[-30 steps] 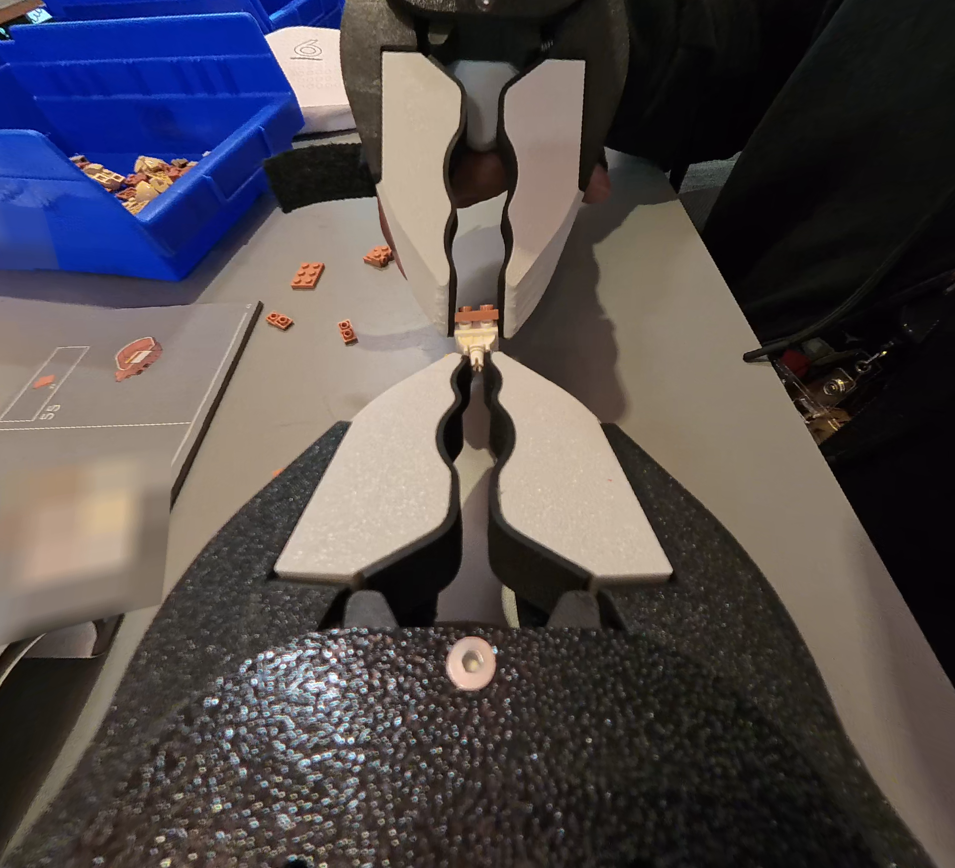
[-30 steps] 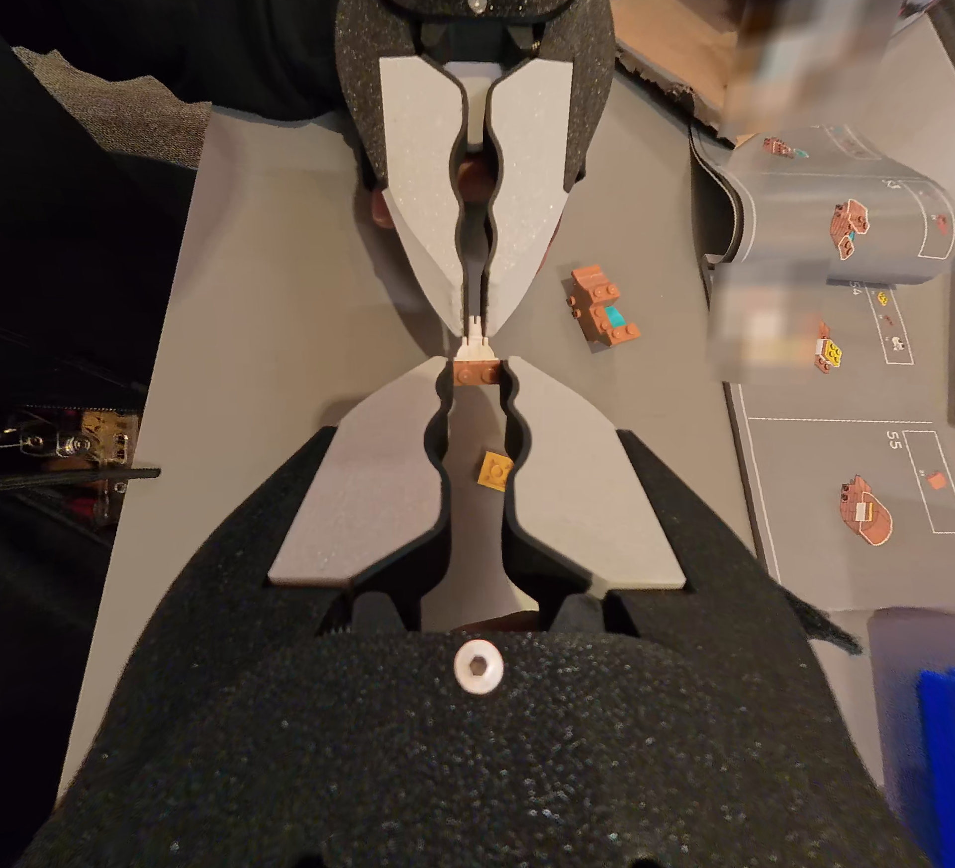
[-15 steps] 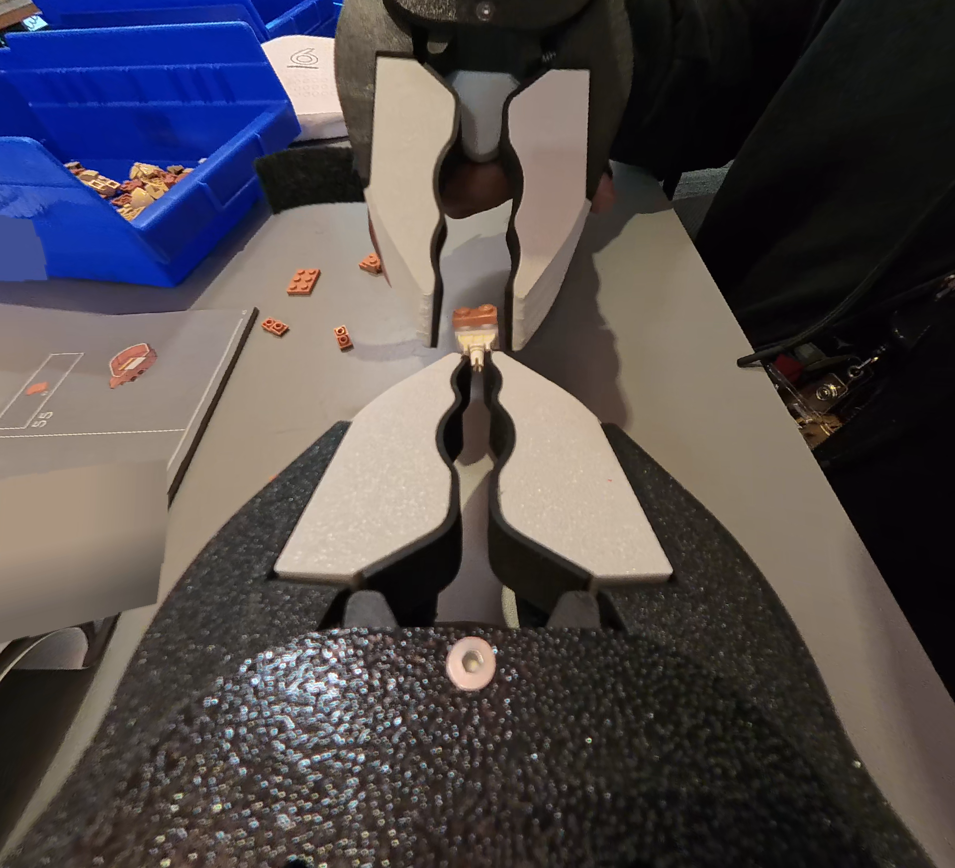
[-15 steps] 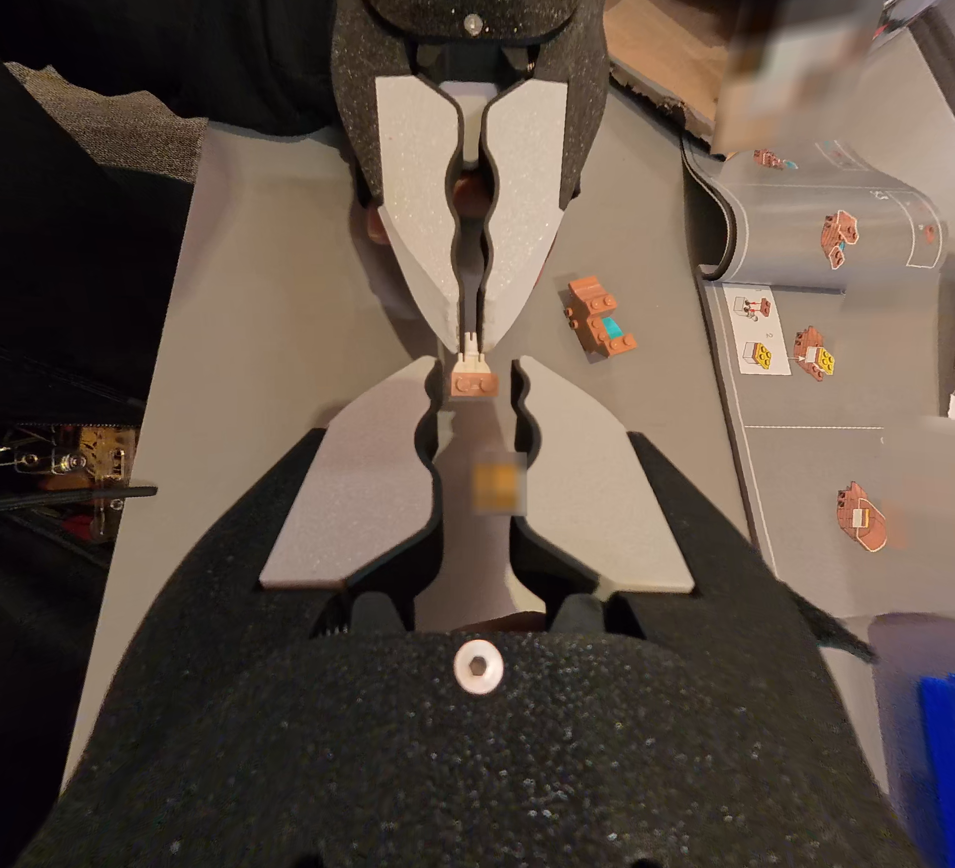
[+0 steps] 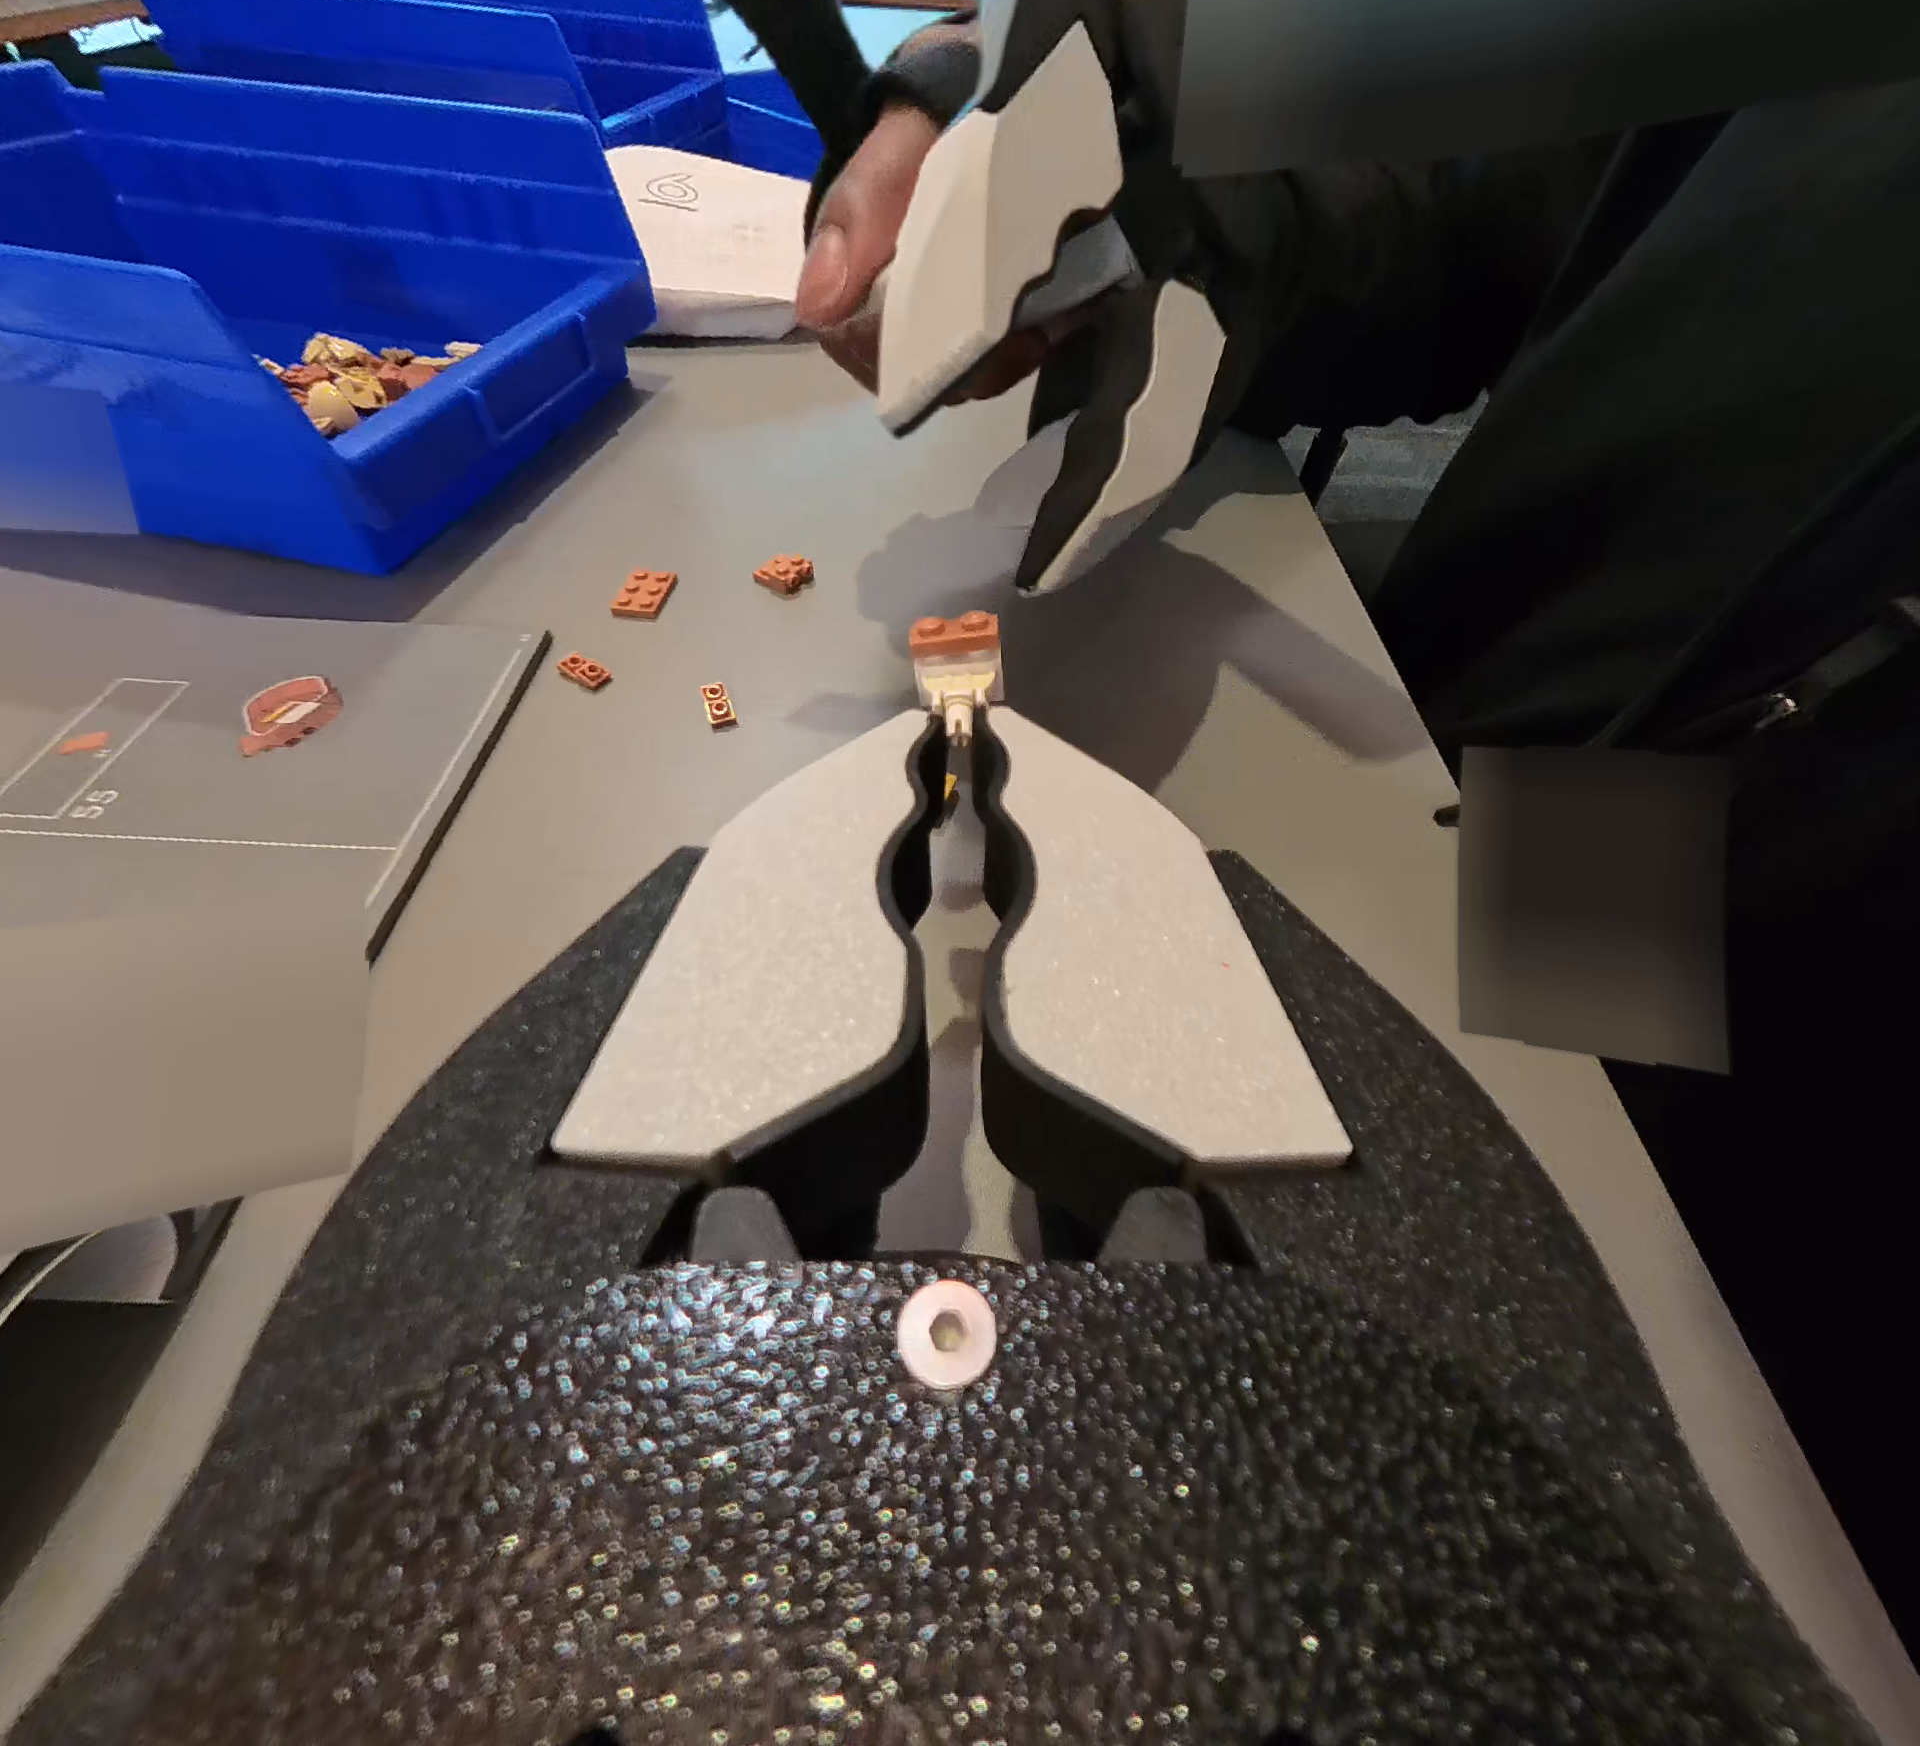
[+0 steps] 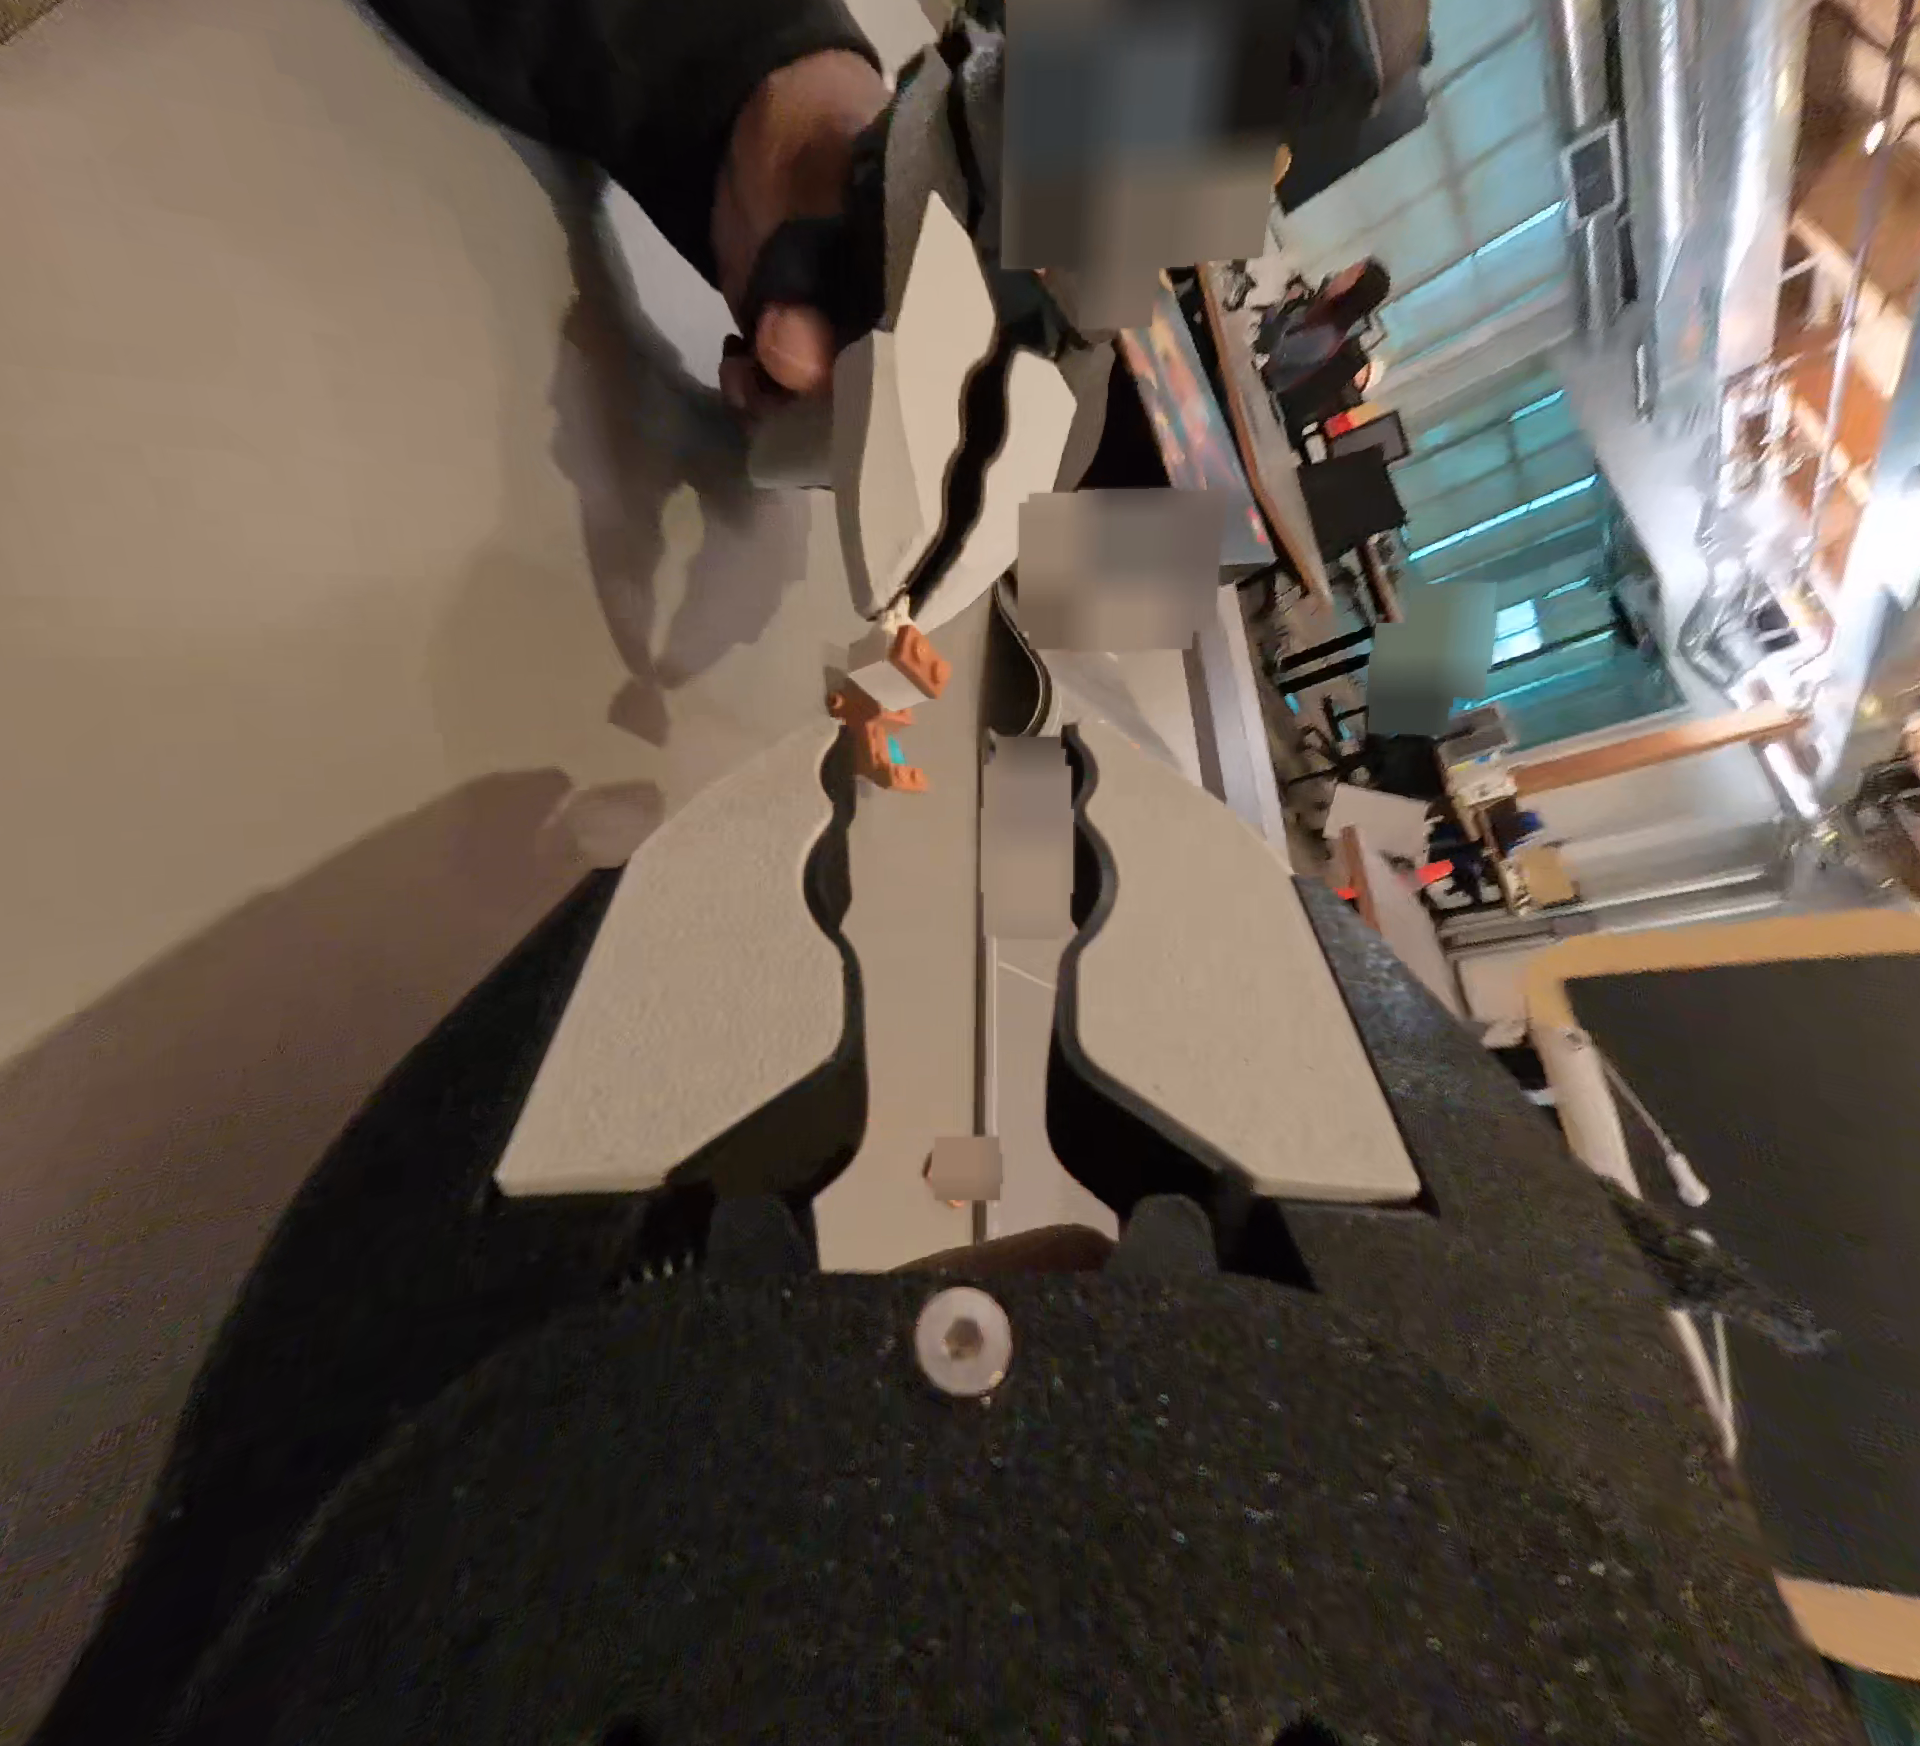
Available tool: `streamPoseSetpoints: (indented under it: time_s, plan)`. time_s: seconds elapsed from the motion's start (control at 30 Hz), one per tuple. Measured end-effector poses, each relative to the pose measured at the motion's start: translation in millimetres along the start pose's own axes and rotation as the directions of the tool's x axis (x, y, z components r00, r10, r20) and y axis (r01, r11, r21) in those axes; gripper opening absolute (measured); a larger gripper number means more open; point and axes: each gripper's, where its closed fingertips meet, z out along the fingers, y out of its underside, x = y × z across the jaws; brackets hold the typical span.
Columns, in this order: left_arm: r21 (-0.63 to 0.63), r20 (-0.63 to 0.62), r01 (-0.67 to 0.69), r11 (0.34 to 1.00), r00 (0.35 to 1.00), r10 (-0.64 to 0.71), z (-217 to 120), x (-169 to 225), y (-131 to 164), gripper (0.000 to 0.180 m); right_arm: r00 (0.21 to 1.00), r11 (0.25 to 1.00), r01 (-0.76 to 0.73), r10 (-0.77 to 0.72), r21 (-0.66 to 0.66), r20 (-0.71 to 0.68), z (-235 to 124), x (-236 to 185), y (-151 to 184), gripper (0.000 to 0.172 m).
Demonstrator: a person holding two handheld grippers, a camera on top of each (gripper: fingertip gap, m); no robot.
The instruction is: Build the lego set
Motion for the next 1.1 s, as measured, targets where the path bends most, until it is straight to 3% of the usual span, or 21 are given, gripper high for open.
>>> streamPoseSetpoints:
  time_s: [0.47, 0.6, 0.67, 1.1]
  plan:
    - [0.016, -0.025, 0.053, 0.998, 0.998, -0.052, 0.2, 2.0, -3.5, 0.004, 0.976, 0.978, 0.208, -0.206, 0.022, -0.075, 25.1, -10.2, -4.6, 0.051]
    - [0.040, -0.048, 0.079, 0.996, 0.996, -0.077, 1.1, 4.6, -7.7, 0.004, 0.959, 0.964, 0.265, -0.263, 0.008, -0.105, 29.5, -10.3, -5.8, 0.038]
    - [0.048, -0.069, 0.104, 0.993, 0.993, -0.100, 2.8, 6.6, -8.9, 0.004, 0.949, 0.957, 0.289, -0.285, 0.010, -0.135, 29.8, -8.0, -8.1, 0.022]
    - [0.091, -0.109, 0.177, 0.980, 0.980, -0.167, 5.0, 7.1, -13.4, 0.004, 0.990, 0.990, 0.130, -0.126, 0.052, -0.063, 27.1, -4.7, -7.8, 0.016]
